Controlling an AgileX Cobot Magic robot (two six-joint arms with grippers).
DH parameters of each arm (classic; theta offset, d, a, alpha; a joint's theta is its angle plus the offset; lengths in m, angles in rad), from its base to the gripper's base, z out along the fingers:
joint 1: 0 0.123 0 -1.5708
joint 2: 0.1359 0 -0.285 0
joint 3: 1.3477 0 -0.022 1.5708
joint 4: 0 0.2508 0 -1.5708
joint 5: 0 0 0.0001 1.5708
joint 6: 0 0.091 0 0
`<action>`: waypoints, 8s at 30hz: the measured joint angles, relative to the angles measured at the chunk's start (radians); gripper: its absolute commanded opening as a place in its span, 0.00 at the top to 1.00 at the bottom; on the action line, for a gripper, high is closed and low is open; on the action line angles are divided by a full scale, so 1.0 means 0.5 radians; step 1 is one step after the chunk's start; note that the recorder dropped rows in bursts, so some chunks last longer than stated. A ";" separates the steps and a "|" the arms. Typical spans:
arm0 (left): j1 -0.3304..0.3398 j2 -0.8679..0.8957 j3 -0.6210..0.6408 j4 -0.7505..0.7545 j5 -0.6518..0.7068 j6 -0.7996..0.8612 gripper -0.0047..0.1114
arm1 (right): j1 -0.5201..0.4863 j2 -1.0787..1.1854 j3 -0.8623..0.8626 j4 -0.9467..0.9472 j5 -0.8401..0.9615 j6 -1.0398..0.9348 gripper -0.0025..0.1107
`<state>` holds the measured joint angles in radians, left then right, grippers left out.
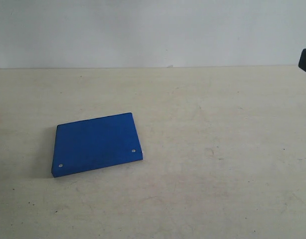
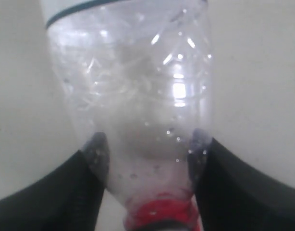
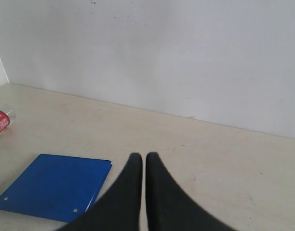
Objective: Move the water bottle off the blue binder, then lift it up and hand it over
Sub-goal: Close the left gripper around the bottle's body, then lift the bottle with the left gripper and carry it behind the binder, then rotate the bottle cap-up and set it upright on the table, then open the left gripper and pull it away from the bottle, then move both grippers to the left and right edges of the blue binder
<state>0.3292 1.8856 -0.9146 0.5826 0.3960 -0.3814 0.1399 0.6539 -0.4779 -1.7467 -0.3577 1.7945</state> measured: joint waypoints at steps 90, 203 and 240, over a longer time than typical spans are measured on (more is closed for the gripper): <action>-0.498 0.017 0.020 -1.661 -0.697 1.200 0.51 | 0.000 0.000 0.000 -0.005 -0.812 0.442 0.98; -0.664 0.555 -1.563 -1.853 0.075 1.581 0.40 | 0.000 0.000 0.000 -0.005 -1.162 0.588 0.98; -0.515 -0.997 -0.497 -1.303 1.202 0.959 0.52 | -0.003 1.898 -0.628 -0.005 -1.108 0.492 0.49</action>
<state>0.0719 1.3870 -1.1628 -0.0687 0.9971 0.0979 0.1384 1.6027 -0.7920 -1.7494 -0.9119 2.0407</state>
